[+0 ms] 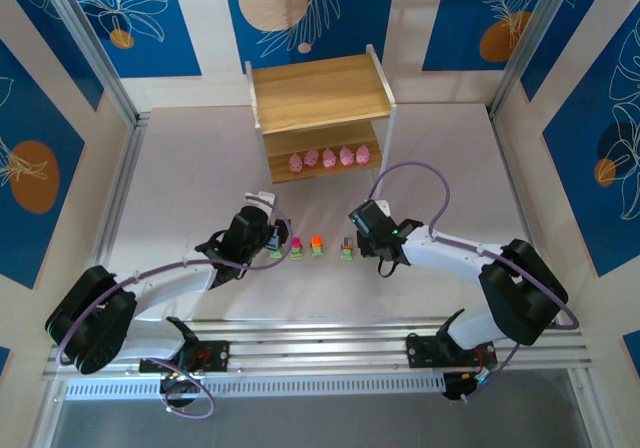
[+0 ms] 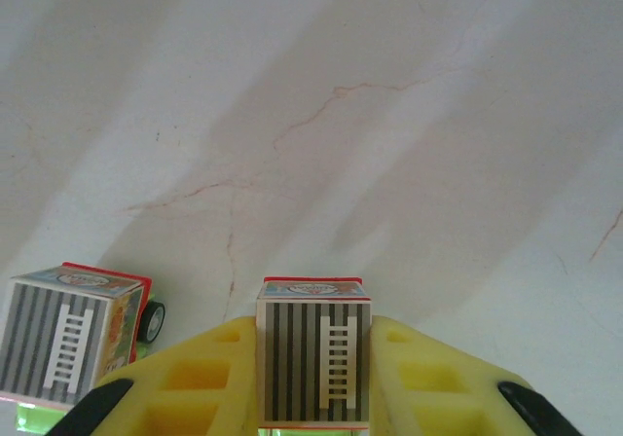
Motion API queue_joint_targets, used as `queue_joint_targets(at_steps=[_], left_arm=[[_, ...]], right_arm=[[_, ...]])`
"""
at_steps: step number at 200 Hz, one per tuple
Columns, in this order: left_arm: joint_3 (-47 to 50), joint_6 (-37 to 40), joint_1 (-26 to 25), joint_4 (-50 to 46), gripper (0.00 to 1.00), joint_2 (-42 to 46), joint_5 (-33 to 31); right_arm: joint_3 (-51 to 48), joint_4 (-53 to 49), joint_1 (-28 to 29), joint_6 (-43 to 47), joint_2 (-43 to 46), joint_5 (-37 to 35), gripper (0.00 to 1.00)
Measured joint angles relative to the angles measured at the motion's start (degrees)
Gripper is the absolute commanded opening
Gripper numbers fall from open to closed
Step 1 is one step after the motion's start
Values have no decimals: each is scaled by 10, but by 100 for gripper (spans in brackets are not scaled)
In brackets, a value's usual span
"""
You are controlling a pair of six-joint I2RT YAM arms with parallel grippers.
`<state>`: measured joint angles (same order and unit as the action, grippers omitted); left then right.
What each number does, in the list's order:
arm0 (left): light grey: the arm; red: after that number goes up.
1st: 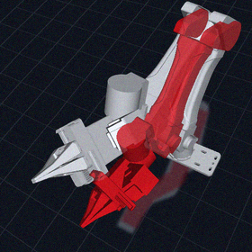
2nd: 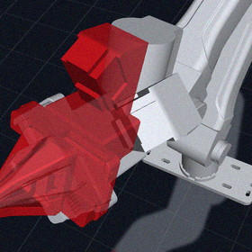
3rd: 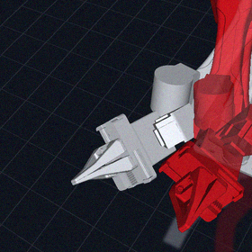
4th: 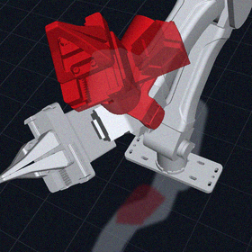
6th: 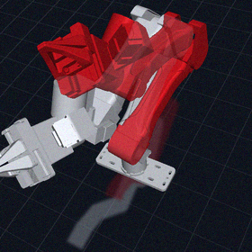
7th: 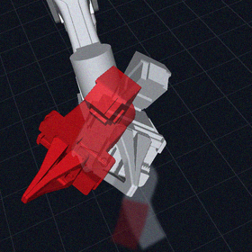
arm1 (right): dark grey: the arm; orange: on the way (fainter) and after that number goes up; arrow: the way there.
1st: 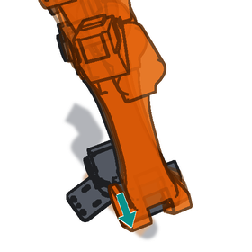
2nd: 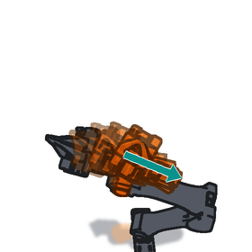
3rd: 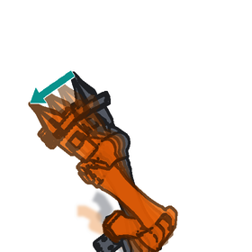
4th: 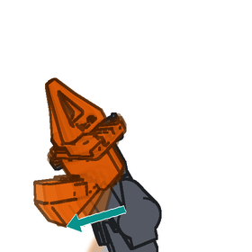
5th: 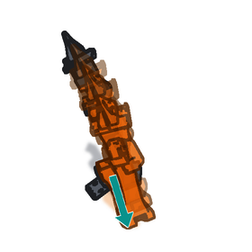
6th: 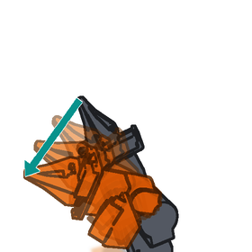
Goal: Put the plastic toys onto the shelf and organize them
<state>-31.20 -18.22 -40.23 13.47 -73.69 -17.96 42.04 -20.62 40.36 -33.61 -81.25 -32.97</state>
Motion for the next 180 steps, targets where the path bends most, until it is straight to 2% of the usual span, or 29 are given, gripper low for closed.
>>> queue_joint_targets(at_steps=[78, 180], left_arm=[[0, -4, 1, 0, 60, -1, 4], [0, -4, 2, 0, 60, -4, 15]], right_arm=[[14, -46, 0, 0, 44, 9, 23], [160, -173, 14, 18, 90, 31, 23]])
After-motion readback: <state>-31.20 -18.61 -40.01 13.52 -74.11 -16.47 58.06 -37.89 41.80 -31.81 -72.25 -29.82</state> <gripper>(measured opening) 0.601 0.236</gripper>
